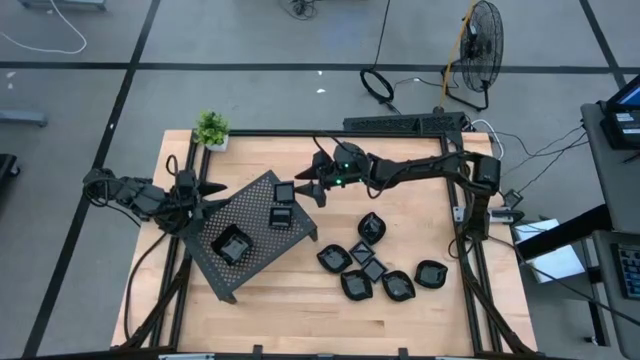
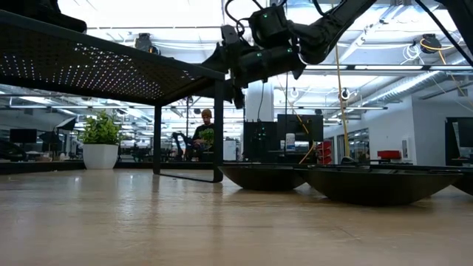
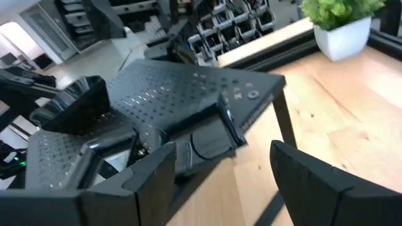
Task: Pick & Place Mini shaped plates
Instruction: Stack the square plate on top of the square plate on the shelf
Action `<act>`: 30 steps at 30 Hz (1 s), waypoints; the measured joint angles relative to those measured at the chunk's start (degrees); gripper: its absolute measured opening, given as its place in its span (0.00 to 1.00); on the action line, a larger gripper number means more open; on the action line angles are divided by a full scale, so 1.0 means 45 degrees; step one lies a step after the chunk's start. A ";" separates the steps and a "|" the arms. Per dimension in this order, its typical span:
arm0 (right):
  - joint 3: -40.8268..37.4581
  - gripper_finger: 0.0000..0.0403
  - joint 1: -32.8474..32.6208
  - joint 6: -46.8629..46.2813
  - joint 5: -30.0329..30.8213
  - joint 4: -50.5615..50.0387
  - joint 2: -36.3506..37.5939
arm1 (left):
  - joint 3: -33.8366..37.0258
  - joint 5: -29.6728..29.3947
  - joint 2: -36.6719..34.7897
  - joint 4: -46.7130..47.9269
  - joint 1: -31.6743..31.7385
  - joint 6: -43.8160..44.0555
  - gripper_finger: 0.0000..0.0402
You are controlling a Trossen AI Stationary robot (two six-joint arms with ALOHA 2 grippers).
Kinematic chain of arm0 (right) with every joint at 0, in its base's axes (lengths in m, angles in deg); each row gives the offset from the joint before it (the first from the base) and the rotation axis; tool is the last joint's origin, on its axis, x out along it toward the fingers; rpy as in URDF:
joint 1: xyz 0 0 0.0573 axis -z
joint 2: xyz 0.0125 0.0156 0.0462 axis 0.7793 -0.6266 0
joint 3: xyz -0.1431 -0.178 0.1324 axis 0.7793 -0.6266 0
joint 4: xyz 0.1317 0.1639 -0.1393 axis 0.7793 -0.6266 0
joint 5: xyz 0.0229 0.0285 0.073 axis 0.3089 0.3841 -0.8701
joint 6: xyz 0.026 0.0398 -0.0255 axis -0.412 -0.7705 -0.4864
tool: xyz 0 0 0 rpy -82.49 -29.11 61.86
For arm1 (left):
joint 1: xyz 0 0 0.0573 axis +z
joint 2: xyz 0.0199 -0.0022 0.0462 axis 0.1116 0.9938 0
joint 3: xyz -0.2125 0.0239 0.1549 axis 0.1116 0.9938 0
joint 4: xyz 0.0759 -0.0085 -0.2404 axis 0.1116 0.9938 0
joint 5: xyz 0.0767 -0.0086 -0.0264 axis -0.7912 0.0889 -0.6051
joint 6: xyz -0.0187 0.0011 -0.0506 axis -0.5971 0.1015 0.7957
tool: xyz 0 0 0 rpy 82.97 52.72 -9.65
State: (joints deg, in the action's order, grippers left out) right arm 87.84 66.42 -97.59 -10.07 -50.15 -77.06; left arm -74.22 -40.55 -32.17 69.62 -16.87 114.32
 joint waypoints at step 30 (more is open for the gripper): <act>0.0010 0.44 -0.0675 0.1013 -0.1072 0.1670 -0.0798 | 0.0003 -0.0005 -0.0001 0.0000 0.0002 0.0000 0.64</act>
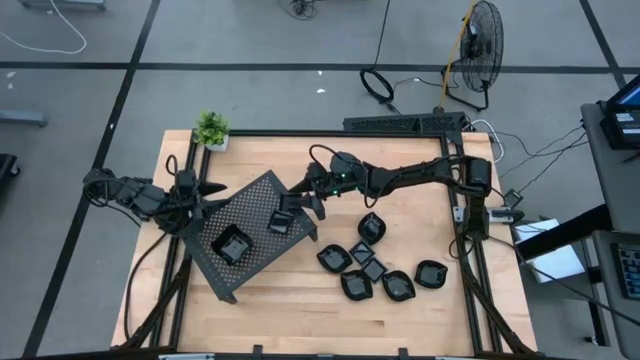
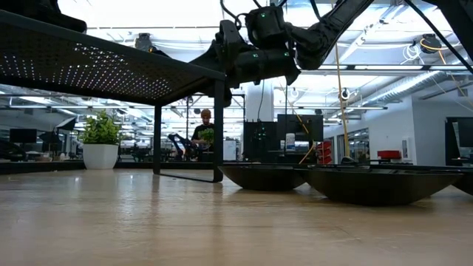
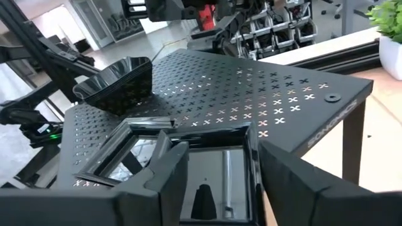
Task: Pick & Place Mini shaped plates
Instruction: Stack the square plate on top of the square plate on the shelf
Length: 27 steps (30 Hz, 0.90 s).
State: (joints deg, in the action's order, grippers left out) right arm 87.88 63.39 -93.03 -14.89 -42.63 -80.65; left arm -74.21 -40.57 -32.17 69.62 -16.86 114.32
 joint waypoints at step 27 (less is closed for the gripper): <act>0.0005 0.22 0.0112 0.1181 0.0027 -0.0894 0.0019 | 0.0000 -0.0005 0.0000 0.0000 0.0000 0.0000 0.64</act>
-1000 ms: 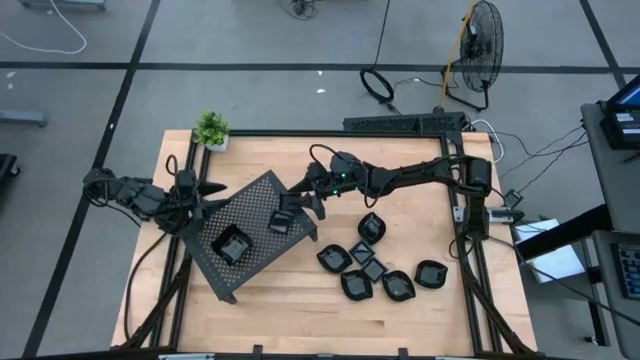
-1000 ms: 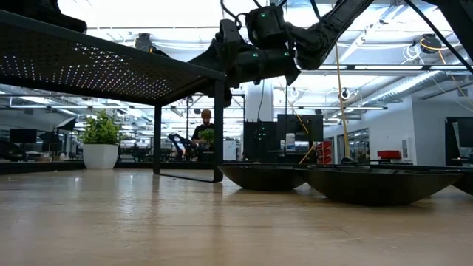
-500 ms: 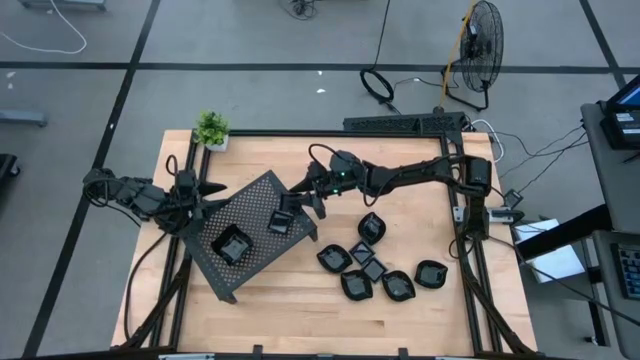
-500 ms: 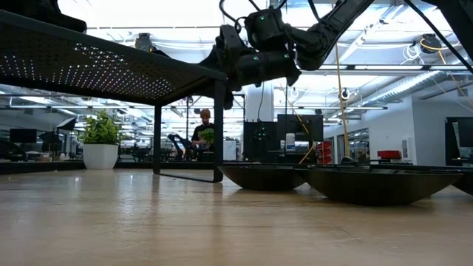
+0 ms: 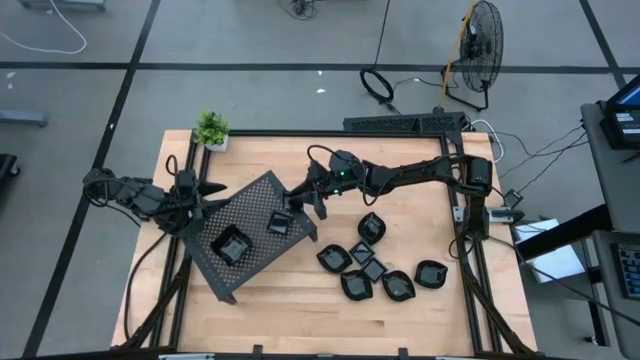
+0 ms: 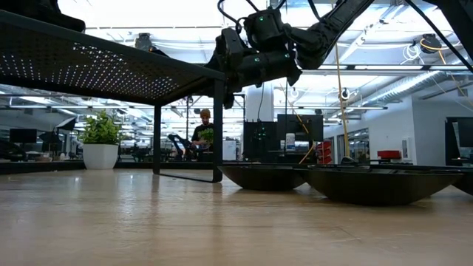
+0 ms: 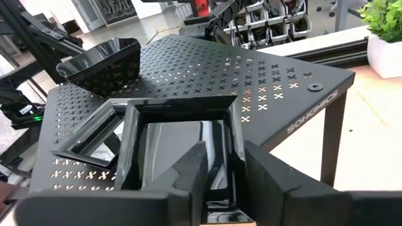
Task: Pick & Place Mini shaped plates
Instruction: Stack the square plate on top of the square plate on the shelf
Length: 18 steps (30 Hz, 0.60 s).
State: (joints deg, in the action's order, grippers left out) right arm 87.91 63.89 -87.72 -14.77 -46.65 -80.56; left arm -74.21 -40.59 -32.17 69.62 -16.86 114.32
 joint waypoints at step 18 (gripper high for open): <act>-0.0005 0.01 -0.0019 0.0675 0.0019 0.0349 0.0208 | 0.0000 0.0000 0.0000 0.0000 -0.0004 0.0000 0.64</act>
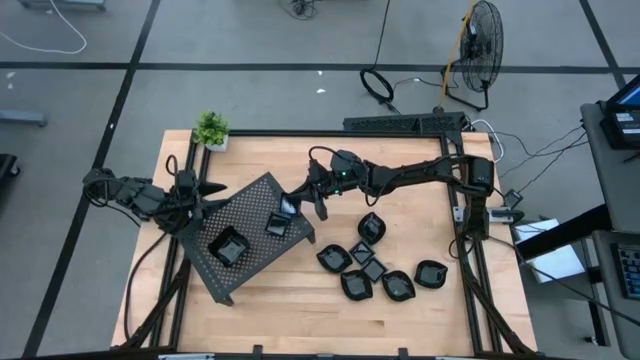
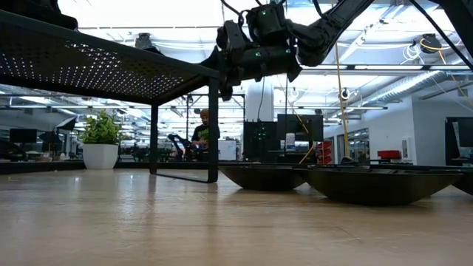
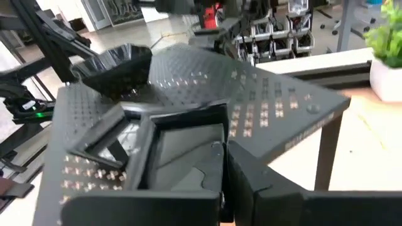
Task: Pick & Place Mini shaped plates
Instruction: Stack the square plate on top of the square plate on the shelf
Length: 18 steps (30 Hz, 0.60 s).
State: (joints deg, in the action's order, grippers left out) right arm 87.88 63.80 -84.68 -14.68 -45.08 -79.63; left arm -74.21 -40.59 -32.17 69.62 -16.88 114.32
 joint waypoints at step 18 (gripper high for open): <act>-0.0011 0.00 -0.2518 0.1323 0.3374 0.0214 0.1102 | -0.0002 0.0000 0.0001 0.0000 0.0004 0.0000 0.64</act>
State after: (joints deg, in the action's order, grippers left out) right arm 87.84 52.47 -78.72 0.50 -44.12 -74.67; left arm -74.22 -40.59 -32.17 69.62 -16.86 114.32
